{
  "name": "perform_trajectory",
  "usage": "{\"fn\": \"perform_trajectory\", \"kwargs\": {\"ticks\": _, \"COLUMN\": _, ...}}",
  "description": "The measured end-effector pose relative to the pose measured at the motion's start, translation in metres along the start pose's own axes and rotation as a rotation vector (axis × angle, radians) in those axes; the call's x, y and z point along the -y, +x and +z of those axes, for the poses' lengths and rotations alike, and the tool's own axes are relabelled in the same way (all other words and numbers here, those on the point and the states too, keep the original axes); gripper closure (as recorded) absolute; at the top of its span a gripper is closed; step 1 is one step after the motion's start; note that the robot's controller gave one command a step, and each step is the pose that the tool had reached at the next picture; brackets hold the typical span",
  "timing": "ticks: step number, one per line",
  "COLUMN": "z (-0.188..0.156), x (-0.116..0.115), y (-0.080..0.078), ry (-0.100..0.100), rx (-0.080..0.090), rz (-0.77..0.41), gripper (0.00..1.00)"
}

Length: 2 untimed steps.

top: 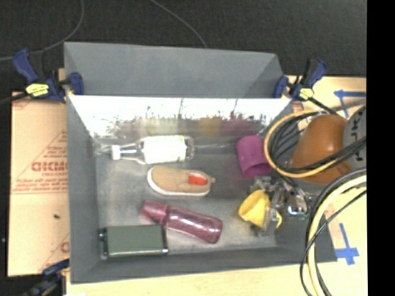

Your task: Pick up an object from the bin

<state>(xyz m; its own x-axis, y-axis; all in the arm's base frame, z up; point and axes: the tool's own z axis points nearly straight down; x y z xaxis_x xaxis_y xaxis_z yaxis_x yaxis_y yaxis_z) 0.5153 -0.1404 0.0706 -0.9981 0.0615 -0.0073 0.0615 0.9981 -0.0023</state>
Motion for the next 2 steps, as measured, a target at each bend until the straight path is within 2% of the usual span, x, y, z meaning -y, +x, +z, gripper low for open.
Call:
{"fn": "perform_trajectory", "kwargs": {"ticks": 1, "z": 0.0, "x": -0.009, "y": 0.009, "ry": -0.002, "rx": -0.007, "rz": 0.222, "gripper": 0.0}}
{"fn": "perform_trajectory", "kwargs": {"ticks": 2, "z": -0.001, "x": 0.001, "y": -0.001, "ry": 0.001, "rx": 0.006, "rz": 0.0, "gripper": 0.0}}
